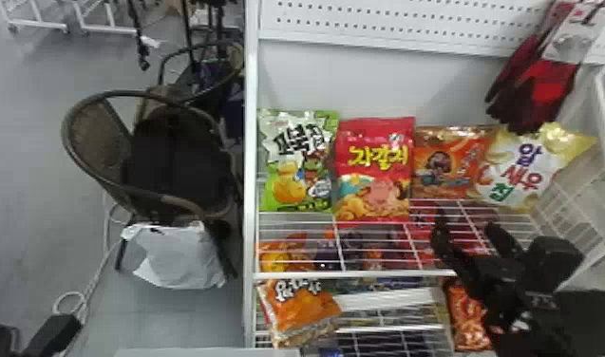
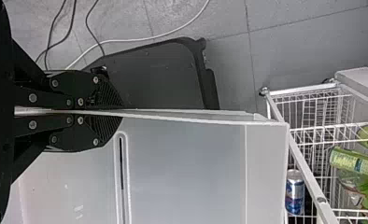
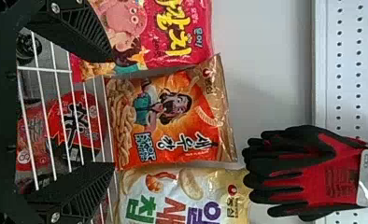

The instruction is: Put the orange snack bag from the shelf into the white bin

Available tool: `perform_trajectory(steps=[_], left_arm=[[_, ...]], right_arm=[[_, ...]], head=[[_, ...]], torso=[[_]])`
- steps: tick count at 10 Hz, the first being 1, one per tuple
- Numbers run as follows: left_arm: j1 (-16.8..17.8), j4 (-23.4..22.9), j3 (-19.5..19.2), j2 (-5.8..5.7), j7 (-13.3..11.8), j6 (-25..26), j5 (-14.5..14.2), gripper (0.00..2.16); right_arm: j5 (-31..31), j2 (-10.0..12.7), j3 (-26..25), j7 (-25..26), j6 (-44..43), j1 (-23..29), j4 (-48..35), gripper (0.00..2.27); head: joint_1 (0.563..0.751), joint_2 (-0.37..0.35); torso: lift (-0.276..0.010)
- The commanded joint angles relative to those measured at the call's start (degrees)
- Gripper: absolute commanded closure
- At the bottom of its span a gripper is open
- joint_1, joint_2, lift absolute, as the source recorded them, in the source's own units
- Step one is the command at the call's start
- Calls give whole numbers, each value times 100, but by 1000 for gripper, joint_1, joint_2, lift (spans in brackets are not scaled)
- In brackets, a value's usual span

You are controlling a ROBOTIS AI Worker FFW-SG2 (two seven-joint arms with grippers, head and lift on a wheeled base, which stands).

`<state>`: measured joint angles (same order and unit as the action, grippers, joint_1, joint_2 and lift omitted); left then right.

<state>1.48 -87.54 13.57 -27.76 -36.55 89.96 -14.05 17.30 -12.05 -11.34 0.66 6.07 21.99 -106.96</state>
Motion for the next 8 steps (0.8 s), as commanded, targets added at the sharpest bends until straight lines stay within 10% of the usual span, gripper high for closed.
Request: perform_trajectory(steps=[1, 8], left_arm=[[-8, 0, 14, 16, -2, 7, 16, 2135], [-16, 18, 49, 139, 7, 7, 122, 2138]], right_arm=[[-25, -95, 0, 22, 250, -300, 149, 90], [-253, -201, 88, 180, 918, -1399, 624, 107]], head=[[695, -163], [695, -192]], torso=[[1], [1]])
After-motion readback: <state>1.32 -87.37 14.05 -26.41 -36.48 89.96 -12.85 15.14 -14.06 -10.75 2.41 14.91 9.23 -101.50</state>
